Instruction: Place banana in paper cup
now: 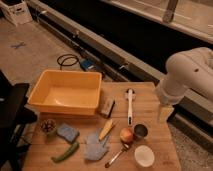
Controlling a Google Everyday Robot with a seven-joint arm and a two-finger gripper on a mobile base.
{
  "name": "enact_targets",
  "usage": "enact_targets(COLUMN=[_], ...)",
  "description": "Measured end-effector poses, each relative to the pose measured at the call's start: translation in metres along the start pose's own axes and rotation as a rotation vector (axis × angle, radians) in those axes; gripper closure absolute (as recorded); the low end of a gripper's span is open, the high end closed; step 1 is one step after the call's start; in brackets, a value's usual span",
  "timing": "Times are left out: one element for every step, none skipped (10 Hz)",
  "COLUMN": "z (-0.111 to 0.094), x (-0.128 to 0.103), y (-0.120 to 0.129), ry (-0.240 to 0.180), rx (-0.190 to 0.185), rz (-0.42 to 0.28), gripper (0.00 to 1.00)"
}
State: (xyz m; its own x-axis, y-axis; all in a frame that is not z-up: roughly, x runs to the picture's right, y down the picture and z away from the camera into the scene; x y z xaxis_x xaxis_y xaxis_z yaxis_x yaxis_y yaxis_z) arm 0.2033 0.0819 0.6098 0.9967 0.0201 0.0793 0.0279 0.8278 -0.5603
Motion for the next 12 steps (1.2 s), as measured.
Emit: enact_targets(z=[0.003, 0.008, 0.01, 0.011, 0.01, 0.011, 0.011, 0.01, 0.011, 0.011, 0.014, 0.018], x=[-0.018, -0.049, -0.068, -0.067, -0.063, -0.064, -0.065, -0.063, -0.065, -0.065, -0.066, -0.077], y=[-0.001, -0.001, -0.001, -0.001, 0.0, 0.0, 0.0, 0.0, 0.0, -0.001, -0.001, -0.004], ry=[-0.01, -0.027, -0.042, -0.038, -0.032, -0.033, -0.034, -0.034, -0.035, -0.036, -0.041, -0.05], rx=[-0.004, -0.015, -0.022, -0.019, -0.023, -0.024, -0.023, -0.023, -0.023, -0.021, -0.02, -0.021], rz=[-0.035, -0.102, -0.143, -0.144, -0.14, -0.142, -0.144, -0.139, -0.142, -0.143, -0.151, -0.172], gripper=[0.22, 0.22, 0.22, 0.22, 0.22, 0.22, 0.22, 0.22, 0.22, 0.22, 0.22, 0.22])
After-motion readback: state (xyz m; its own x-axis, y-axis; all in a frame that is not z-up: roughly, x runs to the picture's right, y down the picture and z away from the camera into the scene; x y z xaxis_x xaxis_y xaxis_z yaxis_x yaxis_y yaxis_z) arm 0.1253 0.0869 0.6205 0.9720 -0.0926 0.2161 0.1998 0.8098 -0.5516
